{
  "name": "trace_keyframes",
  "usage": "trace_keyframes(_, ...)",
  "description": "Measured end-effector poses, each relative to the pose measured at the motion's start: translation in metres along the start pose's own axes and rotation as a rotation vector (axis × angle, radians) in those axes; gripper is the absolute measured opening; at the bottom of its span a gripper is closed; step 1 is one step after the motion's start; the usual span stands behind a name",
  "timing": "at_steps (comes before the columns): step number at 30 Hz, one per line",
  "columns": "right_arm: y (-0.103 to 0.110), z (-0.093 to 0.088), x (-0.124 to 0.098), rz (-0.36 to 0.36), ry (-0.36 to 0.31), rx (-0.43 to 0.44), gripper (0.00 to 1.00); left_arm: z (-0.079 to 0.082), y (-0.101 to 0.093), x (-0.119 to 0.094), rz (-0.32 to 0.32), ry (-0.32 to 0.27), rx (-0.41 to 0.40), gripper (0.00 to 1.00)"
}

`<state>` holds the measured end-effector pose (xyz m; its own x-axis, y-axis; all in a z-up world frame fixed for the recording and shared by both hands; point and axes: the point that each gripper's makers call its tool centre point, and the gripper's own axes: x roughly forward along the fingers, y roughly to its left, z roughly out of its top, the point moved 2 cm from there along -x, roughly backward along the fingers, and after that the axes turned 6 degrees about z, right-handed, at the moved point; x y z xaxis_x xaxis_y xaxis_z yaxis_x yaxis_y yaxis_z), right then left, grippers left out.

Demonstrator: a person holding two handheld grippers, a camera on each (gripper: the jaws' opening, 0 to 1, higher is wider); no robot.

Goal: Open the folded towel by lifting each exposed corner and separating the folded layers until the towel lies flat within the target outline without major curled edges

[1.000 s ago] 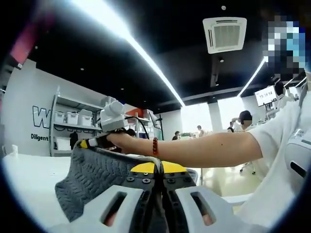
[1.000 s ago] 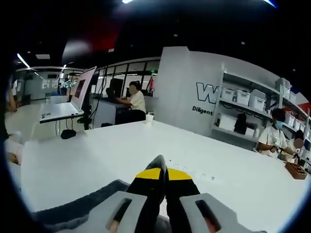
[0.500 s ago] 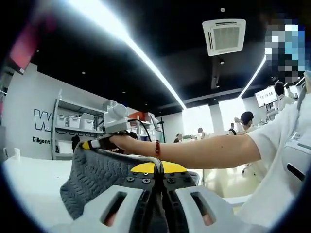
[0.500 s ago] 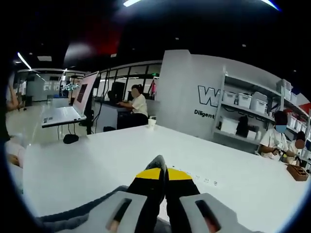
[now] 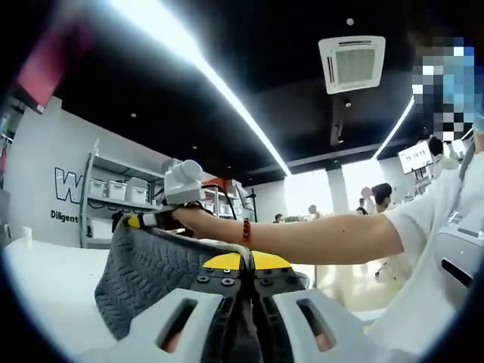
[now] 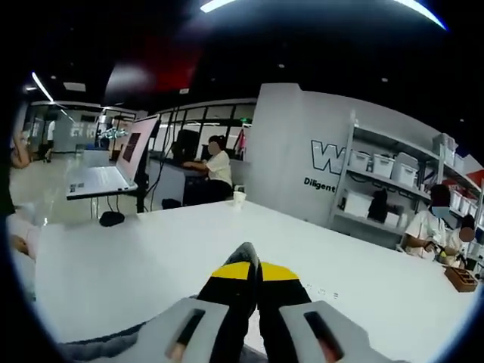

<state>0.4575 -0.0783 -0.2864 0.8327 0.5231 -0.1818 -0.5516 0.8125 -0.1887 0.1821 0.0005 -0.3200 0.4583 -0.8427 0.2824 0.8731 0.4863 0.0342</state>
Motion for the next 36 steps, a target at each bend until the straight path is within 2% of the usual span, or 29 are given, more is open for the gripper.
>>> trace_keyframes(23,0.021,0.016,0.009,0.023,-0.032,-0.006,0.0,0.016,0.011,-0.025,0.023,-0.047,-0.014,0.0)
trace_keyframes(28,0.029,0.017,0.015,0.027,-0.026,-0.032,0.0,0.018,0.014,-0.03,0.035,-0.056,-0.016,0.0)
trace_keyframes(34,0.033,0.022,0.017,0.036,-0.035,-0.037,0.0,0.021,0.016,-0.035,0.044,-0.063,-0.009,0.0)
trace_keyframes(36,0.04,0.02,0.01,0.039,-0.038,-0.041,0.0,0.024,0.016,-0.038,0.057,-0.072,-0.018,0.0)
